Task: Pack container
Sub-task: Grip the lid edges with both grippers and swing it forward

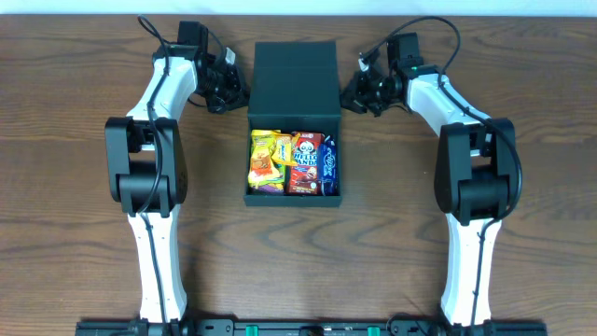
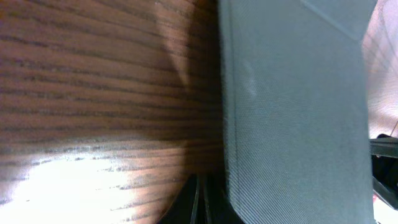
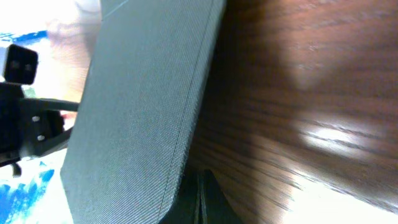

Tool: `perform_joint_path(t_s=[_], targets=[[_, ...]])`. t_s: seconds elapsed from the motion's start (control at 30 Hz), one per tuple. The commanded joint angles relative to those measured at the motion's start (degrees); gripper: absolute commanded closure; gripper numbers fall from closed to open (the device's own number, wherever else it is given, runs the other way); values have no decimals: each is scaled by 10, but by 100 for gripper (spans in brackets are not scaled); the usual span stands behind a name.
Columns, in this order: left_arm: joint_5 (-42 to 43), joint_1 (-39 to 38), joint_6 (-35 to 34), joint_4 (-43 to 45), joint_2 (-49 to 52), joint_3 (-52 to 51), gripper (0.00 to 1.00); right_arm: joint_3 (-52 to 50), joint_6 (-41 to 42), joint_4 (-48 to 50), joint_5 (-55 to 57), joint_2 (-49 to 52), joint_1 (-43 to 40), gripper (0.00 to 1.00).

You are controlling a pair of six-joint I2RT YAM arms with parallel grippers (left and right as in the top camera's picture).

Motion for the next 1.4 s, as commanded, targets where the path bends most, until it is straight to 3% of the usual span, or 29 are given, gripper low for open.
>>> perform_joint_path(t_s=[0.0,0.4,0.7,1.37], targets=[[42,-6,21,4,14,15,95,0,-2,22,-67,3,12,99],[59,-1,101,-49,-12,93,94,0,-64,98,-187,1,9,99],[61,-1,120,-52,-42,96,94,2,-73,160,-202,-28,0,99],[61,-1,177,-73,-121,96,94,2,-100,146,-197,-111,-7,98]])
